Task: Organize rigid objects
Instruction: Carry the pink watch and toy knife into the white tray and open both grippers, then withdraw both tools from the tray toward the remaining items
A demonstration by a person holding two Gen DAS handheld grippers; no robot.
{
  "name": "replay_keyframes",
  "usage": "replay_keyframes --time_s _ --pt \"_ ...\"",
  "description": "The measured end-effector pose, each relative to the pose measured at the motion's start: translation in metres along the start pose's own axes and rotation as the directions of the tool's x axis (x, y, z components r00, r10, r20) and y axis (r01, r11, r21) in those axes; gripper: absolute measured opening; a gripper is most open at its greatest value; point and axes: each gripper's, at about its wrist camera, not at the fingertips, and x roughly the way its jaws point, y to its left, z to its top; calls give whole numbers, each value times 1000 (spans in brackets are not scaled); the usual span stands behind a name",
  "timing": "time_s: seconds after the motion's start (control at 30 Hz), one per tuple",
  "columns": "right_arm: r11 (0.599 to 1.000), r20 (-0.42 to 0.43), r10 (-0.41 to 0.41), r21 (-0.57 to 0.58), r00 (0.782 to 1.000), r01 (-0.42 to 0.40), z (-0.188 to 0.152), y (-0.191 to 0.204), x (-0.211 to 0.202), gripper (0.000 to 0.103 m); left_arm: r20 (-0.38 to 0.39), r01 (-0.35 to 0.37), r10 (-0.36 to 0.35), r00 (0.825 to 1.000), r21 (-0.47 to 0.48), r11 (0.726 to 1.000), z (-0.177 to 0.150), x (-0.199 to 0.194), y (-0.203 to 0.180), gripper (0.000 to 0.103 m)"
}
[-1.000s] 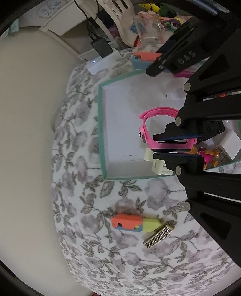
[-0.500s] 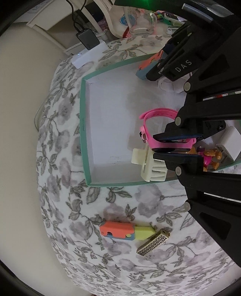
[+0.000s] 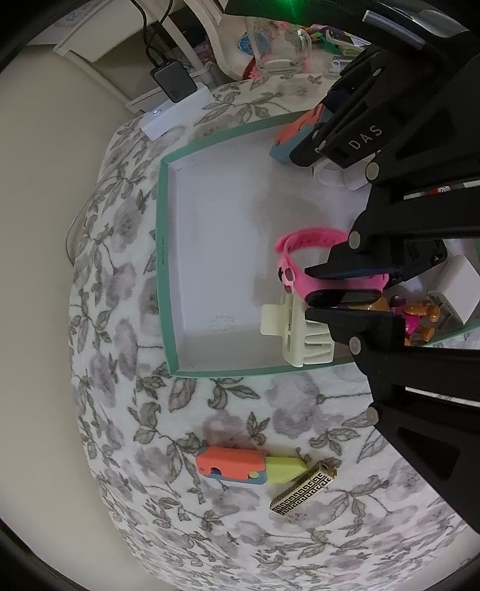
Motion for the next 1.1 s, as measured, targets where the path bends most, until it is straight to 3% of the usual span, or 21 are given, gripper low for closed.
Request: replay_keyframes --time_s 0.07,0.13,0.33,0.47,0.67,0.87,1.0,1.1 --pt "1000 6 -6 -2 1000 6 0 0 -2 50 0 -2 2 1000 3 1000 0 0 -1 26" --pt "1000 12 -5 0 1000 5 1 0 -4 55 -3 -1 1 1000 5 1000 0 0 -1 28" --pt "1000 35 -5 5 999 5 4 -1 -14 56 -5 6 -6 1000 -2 1000 1 -2 1 29" --pt "1000 66 -3 4 998 3 7 0 -26 56 11 15 -15 1000 -8 1000 3 -9 3 37" --pt "1000 141 7 3 990 -8 12 2 -55 56 50 24 -24 998 -17 1000 7 -27 6 40" --pt "1000 197 15 -3 980 -14 16 5 -79 56 106 -1 6 994 -42 999 13 -48 15 64" --pt "1000 232 27 -5 972 -27 17 6 -94 56 121 -23 32 992 -75 997 16 -55 26 74" --pt "999 256 33 -2 966 -34 17 6 -105 66 123 -56 69 990 -104 993 18 -59 36 82"
